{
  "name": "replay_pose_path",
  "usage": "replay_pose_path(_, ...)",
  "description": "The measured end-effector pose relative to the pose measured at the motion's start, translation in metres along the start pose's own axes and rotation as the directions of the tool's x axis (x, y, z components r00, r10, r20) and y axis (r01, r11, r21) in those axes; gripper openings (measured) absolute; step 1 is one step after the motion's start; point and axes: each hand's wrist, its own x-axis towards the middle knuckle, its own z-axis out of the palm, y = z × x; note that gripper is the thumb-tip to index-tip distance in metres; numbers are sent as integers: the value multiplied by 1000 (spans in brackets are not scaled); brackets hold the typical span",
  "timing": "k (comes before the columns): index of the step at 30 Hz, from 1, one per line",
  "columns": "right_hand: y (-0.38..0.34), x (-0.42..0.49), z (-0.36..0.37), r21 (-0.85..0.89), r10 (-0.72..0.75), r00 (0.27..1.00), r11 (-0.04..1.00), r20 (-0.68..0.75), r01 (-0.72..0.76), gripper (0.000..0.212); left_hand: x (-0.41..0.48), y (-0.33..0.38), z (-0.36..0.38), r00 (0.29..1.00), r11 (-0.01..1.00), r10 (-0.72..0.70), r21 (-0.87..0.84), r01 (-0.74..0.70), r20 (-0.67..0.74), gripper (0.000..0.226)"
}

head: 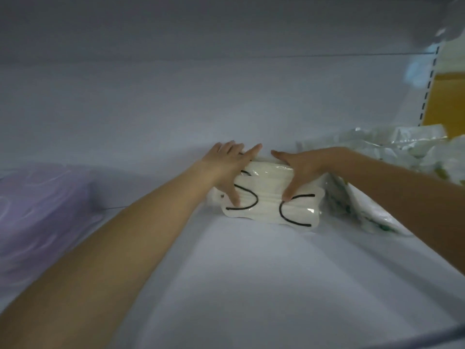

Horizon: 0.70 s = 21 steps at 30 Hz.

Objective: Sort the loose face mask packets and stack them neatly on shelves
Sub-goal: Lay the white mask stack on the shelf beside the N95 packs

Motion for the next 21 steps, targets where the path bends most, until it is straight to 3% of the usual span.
replay_pose_path(5,1,4,4,-36,1,998,999,-65,-4,126,6,2,2,990,980,-40,-187,64,132,123)
replay_pose_path(10,-6,4,0,-133,-61,990,990,-124,45,115,-1,8,4,989,967,-111,-220,130,96,87)
replay_pose_path(14,-10,2,-11,-232,-92,985,971,-146,56,111,-3,11,3,979,958,-195,-202,203,59,103)
replay_pose_path(17,-11,-1,-6,-320,-45,992,947,-117,5,122,-13,13,13,981,976,-191,-114,187,-19,126)
replay_pose_path(21,-4,-12,-2,-172,-35,979,985,-199,1,125,-29,2,15,966,982,-180,-90,165,-188,131)
